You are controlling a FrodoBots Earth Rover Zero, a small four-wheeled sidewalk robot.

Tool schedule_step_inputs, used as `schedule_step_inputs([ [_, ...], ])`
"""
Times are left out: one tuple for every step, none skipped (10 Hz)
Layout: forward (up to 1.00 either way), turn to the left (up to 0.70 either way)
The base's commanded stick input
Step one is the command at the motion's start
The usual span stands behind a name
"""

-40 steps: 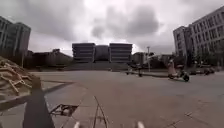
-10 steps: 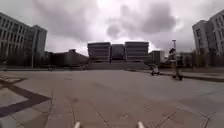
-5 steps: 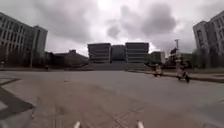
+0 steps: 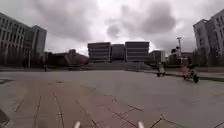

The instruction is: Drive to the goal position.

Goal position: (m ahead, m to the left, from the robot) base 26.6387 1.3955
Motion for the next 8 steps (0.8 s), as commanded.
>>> schedule_step_inputs([
  [1.00,0.21],
  [1.00,0.40],
  [1.00,0.33],
  [1.00,0.19],
  [1.00,0.01],
  [1.00,0.00],
  [1.00,0.00],
  [1.00,0.00],
])
